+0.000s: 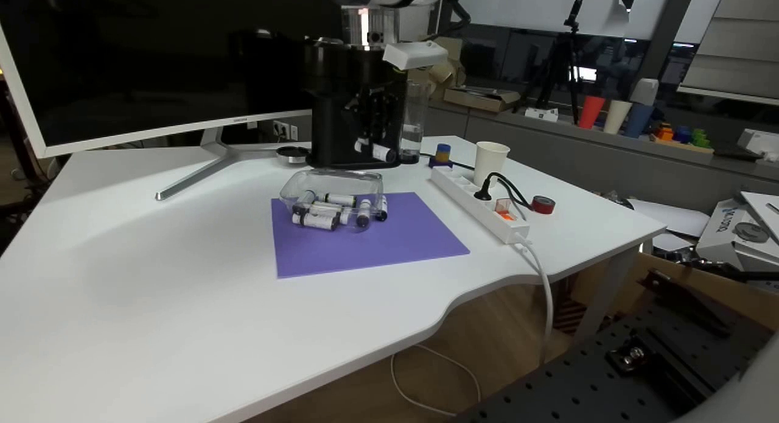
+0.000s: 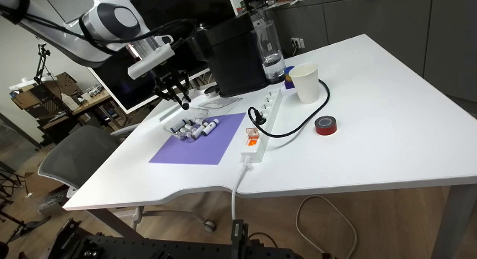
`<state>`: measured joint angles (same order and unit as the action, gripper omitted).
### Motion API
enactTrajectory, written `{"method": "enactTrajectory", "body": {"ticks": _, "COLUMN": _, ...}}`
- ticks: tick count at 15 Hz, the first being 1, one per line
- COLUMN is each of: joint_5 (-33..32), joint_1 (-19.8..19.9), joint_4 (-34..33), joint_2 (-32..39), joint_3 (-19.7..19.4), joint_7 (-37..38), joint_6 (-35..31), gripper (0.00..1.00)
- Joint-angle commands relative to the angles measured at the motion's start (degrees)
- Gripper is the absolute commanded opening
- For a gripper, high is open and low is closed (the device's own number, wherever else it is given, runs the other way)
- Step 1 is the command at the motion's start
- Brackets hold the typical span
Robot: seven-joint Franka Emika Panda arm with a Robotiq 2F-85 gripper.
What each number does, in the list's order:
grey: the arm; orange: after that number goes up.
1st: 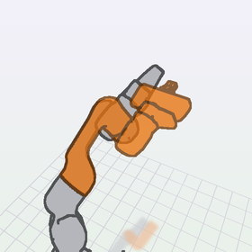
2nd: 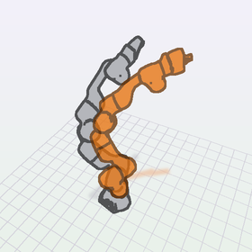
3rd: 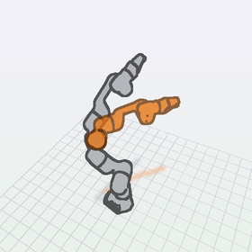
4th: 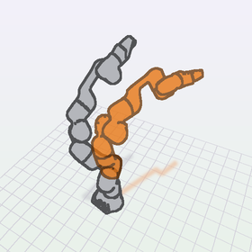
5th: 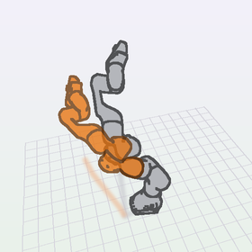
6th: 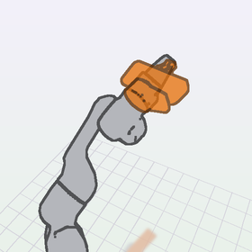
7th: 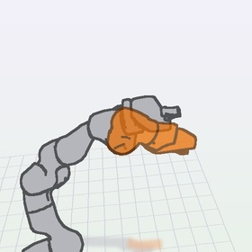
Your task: Put the bottle on the blue mat in the container
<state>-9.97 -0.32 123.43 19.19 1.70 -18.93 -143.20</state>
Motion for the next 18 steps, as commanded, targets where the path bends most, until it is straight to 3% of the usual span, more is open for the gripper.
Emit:
{"method": "enactTrajectory", "body": {"ticks": 1, "joint_5": -2.3, "joint_1": -0.5, "joint_4": -5.4, "joint_2": 4.8, "joint_3": 1.1, "joint_7": -3.5, "joint_6": 4.3, "gripper": 0.07}}
{"method": "enactTrajectory", "body": {"ticks": 8, "joint_5": -6.7, "joint_1": -2.8, "joint_4": -8.8, "joint_2": 12.1, "joint_3": 1.5, "joint_7": -4.0, "joint_6": 3.8, "gripper": 0.07}}
{"method": "enactTrajectory", "body": {"ticks": 14, "joint_5": -6.6, "joint_1": -3.0, "joint_4": -9.7, "joint_2": 14.8, "joint_3": 1.9, "joint_7": -3.5, "joint_6": -2.1, "gripper": 0.07}}
{"method": "enactTrajectory", "body": {"ticks": 15, "joint_5": -6.0, "joint_1": -2.7, "joint_4": -9.8, "joint_2": 15.0, "joint_3": 2.2, "joint_7": -3.6, "joint_6": -2.4, "gripper": 0.52}}
{"method": "enactTrajectory", "body": {"ticks": 16, "joint_5": -5.7, "joint_1": -2.6, "joint_4": -9.9, "joint_2": 15.1, "joint_3": 2.1, "joint_7": -3.6, "joint_6": -2.5, "gripper": 0.54}}
{"method": "enactTrajectory", "body": {"ticks": 18, "joint_5": -4.8, "joint_1": -2.0, "joint_4": -9.2, "joint_2": 14.0, "joint_3": 2.3, "joint_7": -3.2, "joint_6": -2.8, "gripper": 0.67}}
